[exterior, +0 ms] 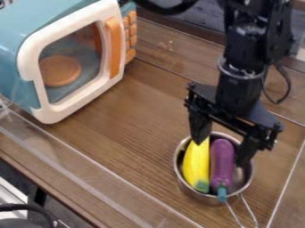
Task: Remove the eggplant from inside the silver pot and put it on the table
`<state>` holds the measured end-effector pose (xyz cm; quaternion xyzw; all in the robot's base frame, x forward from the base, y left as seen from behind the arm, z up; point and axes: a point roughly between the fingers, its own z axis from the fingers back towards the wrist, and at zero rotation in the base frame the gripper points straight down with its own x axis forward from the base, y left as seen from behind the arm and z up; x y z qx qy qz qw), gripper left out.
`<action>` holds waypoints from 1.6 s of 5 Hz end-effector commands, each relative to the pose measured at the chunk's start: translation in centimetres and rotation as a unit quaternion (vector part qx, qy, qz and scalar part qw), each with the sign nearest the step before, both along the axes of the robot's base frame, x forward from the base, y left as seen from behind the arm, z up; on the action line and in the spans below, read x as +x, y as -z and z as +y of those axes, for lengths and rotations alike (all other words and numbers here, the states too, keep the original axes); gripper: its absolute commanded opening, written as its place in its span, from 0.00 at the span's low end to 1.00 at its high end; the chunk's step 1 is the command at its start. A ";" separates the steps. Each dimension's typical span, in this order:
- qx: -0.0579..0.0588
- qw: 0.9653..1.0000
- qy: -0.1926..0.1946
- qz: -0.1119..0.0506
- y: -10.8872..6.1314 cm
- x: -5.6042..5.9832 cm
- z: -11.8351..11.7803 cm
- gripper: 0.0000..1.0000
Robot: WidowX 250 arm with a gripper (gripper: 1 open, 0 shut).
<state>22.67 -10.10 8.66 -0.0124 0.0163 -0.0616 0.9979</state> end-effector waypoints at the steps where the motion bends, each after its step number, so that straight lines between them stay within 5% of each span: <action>1: -0.011 1.000 0.000 -0.029 -0.3 0.2 -0.4 1.00; 8: -0.016 0.998 -0.014 -0.058 4.4 0.8 -1.2 1.00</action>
